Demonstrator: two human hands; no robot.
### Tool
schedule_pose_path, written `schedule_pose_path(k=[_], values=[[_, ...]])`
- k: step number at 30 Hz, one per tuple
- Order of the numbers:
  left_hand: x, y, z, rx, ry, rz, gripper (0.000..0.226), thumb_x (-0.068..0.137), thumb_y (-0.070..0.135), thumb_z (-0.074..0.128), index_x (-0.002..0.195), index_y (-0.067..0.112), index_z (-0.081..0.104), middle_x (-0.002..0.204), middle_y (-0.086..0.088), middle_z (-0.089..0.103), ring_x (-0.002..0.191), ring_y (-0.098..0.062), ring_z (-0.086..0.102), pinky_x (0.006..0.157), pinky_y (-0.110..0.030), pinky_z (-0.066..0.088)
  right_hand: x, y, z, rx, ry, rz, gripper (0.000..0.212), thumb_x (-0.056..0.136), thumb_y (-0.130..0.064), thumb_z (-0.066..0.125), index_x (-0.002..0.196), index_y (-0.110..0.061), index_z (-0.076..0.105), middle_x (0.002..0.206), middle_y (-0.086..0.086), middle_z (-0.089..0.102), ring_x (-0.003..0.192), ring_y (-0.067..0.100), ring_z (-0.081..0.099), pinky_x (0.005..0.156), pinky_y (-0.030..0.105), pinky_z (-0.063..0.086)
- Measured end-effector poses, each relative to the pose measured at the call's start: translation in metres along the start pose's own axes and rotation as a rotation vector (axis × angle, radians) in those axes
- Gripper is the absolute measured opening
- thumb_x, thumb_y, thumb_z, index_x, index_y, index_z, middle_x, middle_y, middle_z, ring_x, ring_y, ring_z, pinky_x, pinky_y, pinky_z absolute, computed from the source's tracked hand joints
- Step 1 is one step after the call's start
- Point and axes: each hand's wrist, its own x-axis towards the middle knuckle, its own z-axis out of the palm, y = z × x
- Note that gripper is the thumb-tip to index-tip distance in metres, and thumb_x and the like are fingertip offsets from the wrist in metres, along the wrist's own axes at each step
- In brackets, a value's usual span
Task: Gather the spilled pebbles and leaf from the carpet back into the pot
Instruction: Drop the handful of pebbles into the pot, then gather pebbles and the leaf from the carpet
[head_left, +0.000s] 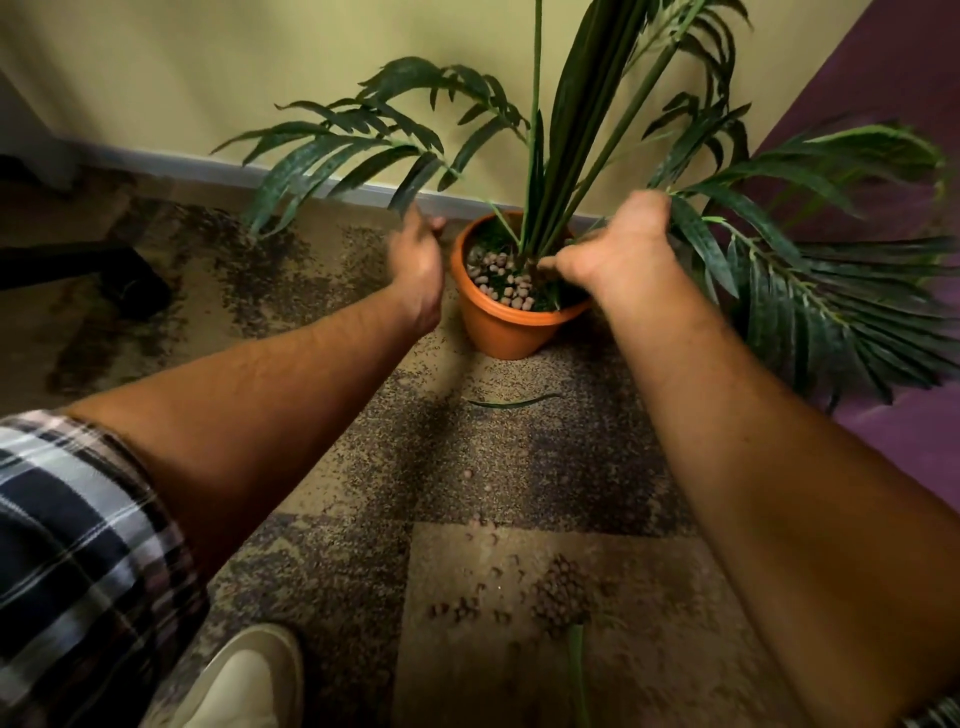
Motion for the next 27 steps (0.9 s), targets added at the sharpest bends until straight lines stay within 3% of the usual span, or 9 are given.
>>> schedule_pose_path(k=[2, 4, 8, 12, 15, 18, 20, 23, 27], values=[[0.001, -0.008, -0.009, 0.08, 0.032, 0.01, 0.06, 0.103, 0.056, 0.03, 0.115, 0.012, 0.068, 0.112, -0.001, 0.067, 0.092, -0.009, 0.057, 0.079, -0.029, 0.038, 0.005, -0.005, 0.0, 0.018, 0.002, -0.028, 0.065, 0.097, -0.046, 0.04, 0.154, -0.019, 0.029, 0.161, 0.017, 0.029, 0.144, 0.048, 0.032, 0.116, 0.069, 0.027], [0.0, -0.017, -0.016, 0.159, 0.047, 0.008, 0.065, 0.102, 0.061, 0.025, 0.107, 0.016, 0.072, 0.104, 0.004, 0.064, 0.086, -0.008, 0.055, 0.076, -0.028, 0.037, 0.003, -0.006, -0.004, 0.036, -0.019, -0.023, 0.065, 0.099, -0.048, 0.037, 0.156, -0.019, 0.029, 0.162, 0.018, 0.029, 0.145, 0.047, 0.033, 0.117, 0.066, 0.027], [-0.016, -0.048, -0.037, 0.311, 0.05, -0.006, 0.064, 0.104, 0.057, 0.022, 0.112, 0.018, 0.071, 0.126, -0.002, 0.066, 0.107, -0.014, 0.054, 0.092, -0.032, 0.033, -0.005, 0.0, -0.012, -0.046, -0.035, -0.003, 0.071, 0.105, -0.051, 0.029, 0.151, 0.001, 0.037, 0.15, 0.023, 0.047, 0.139, 0.035, 0.047, 0.118, 0.047, 0.037], [-0.036, -0.086, -0.068, 0.496, -0.061, -0.01, 0.057, 0.106, 0.051, 0.026, 0.122, 0.015, 0.068, 0.131, 0.0, 0.064, 0.119, -0.014, 0.056, 0.092, -0.027, 0.036, -0.007, 0.03, -0.033, -0.491, -0.032, -0.106, 0.043, 0.108, -0.034, 0.03, 0.119, -0.01, 0.064, 0.095, 0.006, 0.068, 0.082, 0.016, 0.066, 0.071, 0.029, 0.053], [-0.053, -0.111, -0.09, 0.748, -0.144, -0.015, 0.049, 0.106, 0.048, 0.035, 0.126, 0.014, 0.063, 0.126, -0.002, 0.063, 0.114, -0.018, 0.057, 0.092, -0.028, 0.04, 0.002, 0.066, -0.074, -1.017, -0.064, -0.228, 0.026, 0.105, -0.022, 0.044, 0.106, -0.012, 0.067, 0.086, 0.002, 0.068, 0.071, 0.012, 0.063, 0.057, 0.023, 0.047], [-0.065, -0.141, -0.111, 1.073, -0.269, 0.106, 0.044, 0.104, 0.043, 0.044, 0.136, 0.015, 0.056, 0.14, -0.005, 0.054, 0.128, -0.022, 0.051, 0.105, -0.029, 0.037, 0.028, 0.099, -0.127, -1.491, -0.305, -0.304, 0.017, 0.1, -0.019, 0.057, 0.102, -0.012, 0.072, 0.092, 0.004, 0.074, 0.081, 0.016, 0.067, 0.067, 0.029, 0.052], [-0.073, -0.16, -0.123, 1.227, -0.414, 0.164, 0.058, 0.102, 0.048, 0.045, 0.151, 0.015, 0.042, 0.163, -0.005, 0.026, 0.151, -0.026, 0.024, 0.123, -0.037, 0.022, 0.049, 0.115, -0.159, -1.797, -0.465, -0.427, 0.016, 0.096, -0.017, 0.063, 0.106, -0.015, 0.075, 0.107, 0.002, 0.073, 0.093, 0.015, 0.067, 0.083, 0.029, 0.052], [-0.091, -0.18, -0.139, 1.364, -0.571, 0.222, 0.077, 0.1, 0.054, 0.045, 0.16, 0.014, 0.019, 0.169, -0.003, -0.001, 0.155, -0.025, -0.001, 0.124, -0.042, 0.005, 0.069, 0.127, -0.184, -2.155, -0.7, -0.749, 0.032, 0.094, -0.024, 0.064, 0.125, -0.02, 0.068, 0.129, 0.003, 0.061, 0.121, 0.022, 0.054, 0.102, 0.034, 0.045], [-0.129, -0.198, -0.162, 1.474, -0.626, 0.34, 0.083, 0.099, 0.058, 0.04, 0.161, 0.012, 0.009, 0.169, -0.004, -0.008, 0.155, -0.023, -0.009, 0.126, -0.046, 0.002, 0.079, 0.149, -0.196, -2.218, -0.946, -0.936, 0.054, 0.097, -0.043, 0.059, 0.146, -0.021, 0.053, 0.152, 0.003, 0.045, 0.145, 0.027, 0.035, 0.117, 0.042, 0.036]])
